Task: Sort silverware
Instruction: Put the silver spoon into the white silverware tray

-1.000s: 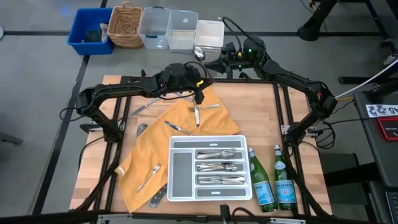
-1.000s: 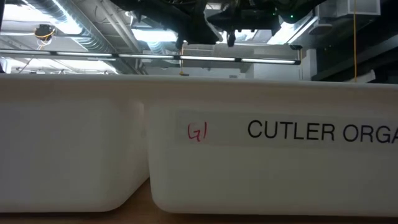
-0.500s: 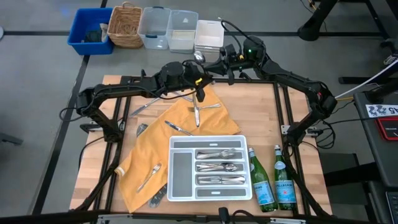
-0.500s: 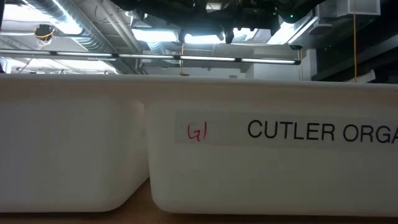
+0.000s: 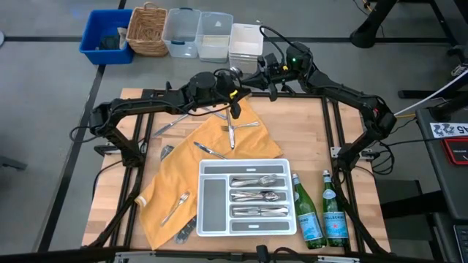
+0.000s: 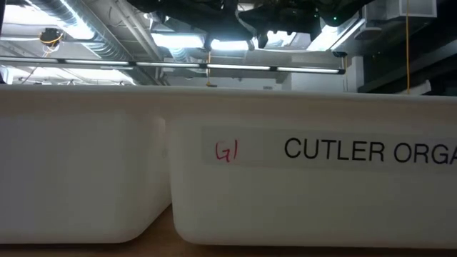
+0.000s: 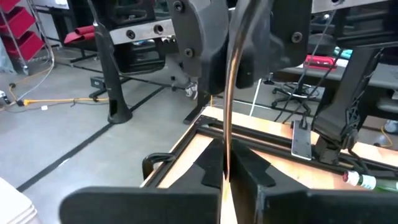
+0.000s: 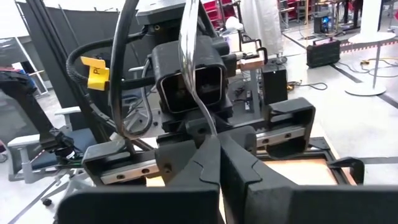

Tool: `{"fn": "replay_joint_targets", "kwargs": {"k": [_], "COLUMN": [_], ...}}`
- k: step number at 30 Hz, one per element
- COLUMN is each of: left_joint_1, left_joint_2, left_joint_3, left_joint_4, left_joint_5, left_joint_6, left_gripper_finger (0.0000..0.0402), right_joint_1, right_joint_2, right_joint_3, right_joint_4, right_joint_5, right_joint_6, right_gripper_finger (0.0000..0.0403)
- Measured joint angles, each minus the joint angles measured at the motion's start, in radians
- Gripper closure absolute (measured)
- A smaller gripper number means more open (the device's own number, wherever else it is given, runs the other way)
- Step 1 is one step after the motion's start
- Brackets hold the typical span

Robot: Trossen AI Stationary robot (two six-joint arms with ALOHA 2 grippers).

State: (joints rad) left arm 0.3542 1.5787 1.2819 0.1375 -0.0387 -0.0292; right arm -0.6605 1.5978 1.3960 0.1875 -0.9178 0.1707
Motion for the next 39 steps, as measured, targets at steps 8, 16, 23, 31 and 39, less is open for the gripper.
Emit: {"fn": "replay_joint_targets", "kwargs": {"k": [8,16,23,31,39], "left_joint_1": [-0.009,-0.01,-0.027,-0.093,-0.169], "left_joint_2": [0.0,0.0,0.0,0.0,0.0], "left_joint_3": [0.0,0.0,0.0,0.0,0.0], "left_joint_4": [-0.001,-0.034,-0.113,-0.215,-0.316], "left_joint_5": [-0.002,-0.001,0.002,0.005,0.057], "left_joint_6": [-0.018,-0.024,-0.024,-0.015,-0.012], "left_gripper_finger": [0.04,0.0401,0.0401,0.0402,0.0401], "right_joint_1": [0.0,0.0,-0.015,-0.116,-0.22], "right_joint_2": [0.0,0.0,-0.001,-0.013,-0.013], "right_joint_3": [0.0,0.0,0.0,0.0,0.0], "right_joint_4": [-0.004,-0.015,-0.033,-0.147,-0.431], "right_joint_5": [0.002,0.008,0.009,-0.106,-0.238], "right_joint_6": [0.011,0.018,0.017,0.016,0.015], "right_gripper_finger": [0.0402,0.034,0.0272,0.0267,0.0267]}}
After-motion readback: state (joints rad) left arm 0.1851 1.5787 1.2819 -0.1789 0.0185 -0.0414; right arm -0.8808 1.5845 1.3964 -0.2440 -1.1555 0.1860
